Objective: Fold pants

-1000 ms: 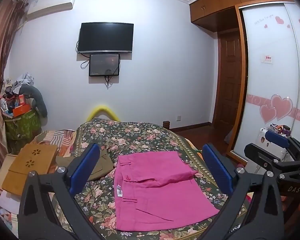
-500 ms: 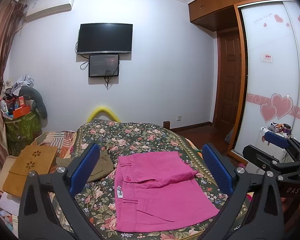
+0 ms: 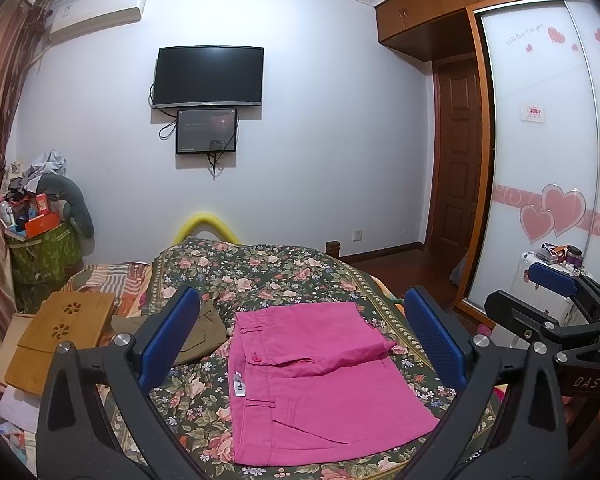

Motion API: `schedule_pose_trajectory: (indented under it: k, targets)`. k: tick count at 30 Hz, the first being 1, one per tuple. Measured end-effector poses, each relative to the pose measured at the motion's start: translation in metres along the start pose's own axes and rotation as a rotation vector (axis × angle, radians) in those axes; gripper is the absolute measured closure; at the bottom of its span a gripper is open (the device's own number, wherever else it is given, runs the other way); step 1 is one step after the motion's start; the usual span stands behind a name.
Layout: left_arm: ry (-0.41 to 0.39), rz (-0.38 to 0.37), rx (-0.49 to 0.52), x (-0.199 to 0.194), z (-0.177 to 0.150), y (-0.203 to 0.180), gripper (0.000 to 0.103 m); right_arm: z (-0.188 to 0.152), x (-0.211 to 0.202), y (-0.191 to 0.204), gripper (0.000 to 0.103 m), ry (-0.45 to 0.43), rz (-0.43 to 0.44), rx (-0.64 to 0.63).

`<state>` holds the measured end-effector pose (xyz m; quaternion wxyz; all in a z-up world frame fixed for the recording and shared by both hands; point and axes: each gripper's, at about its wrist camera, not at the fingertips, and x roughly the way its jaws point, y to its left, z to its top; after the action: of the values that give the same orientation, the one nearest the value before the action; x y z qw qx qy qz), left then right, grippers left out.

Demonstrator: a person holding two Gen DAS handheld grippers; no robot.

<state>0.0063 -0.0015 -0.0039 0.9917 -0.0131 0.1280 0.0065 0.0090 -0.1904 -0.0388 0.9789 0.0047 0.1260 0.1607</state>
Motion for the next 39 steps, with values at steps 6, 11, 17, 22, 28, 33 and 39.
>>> schedule_pose_trajectory:
  k: [6,11,17,22,28,33,39]
  targets:
    - [0.000,-0.001,-0.002,0.002,0.000,-0.001,0.000,0.000,0.000,0.000,0.000,0.001,0.000,0.001]
    - [-0.003,0.000,-0.002,0.002,0.000,-0.001,0.000,0.000,0.000,0.000,0.000,0.000,0.001,0.001]
    - [0.000,0.001,0.003,0.003,0.000,-0.002,0.000,0.000,0.000,0.000,0.000,0.000,0.001,0.001]
    - [0.000,0.002,0.005,0.004,0.000,-0.003,0.000,0.000,0.000,0.000,0.000,0.000,0.000,0.001]
    - [0.000,0.003,0.003,0.004,0.000,-0.003,0.000,0.000,0.000,0.001,0.000,0.001,0.000,0.001]
    - [0.004,0.003,0.004,0.005,-0.001,-0.003,0.000,0.000,0.000,0.000,0.000,0.002,0.000,0.001]
    - [0.013,0.008,0.006,0.011,-0.003,-0.002,0.000,-0.002,0.003,0.000,0.000,0.012,-0.001,0.008]
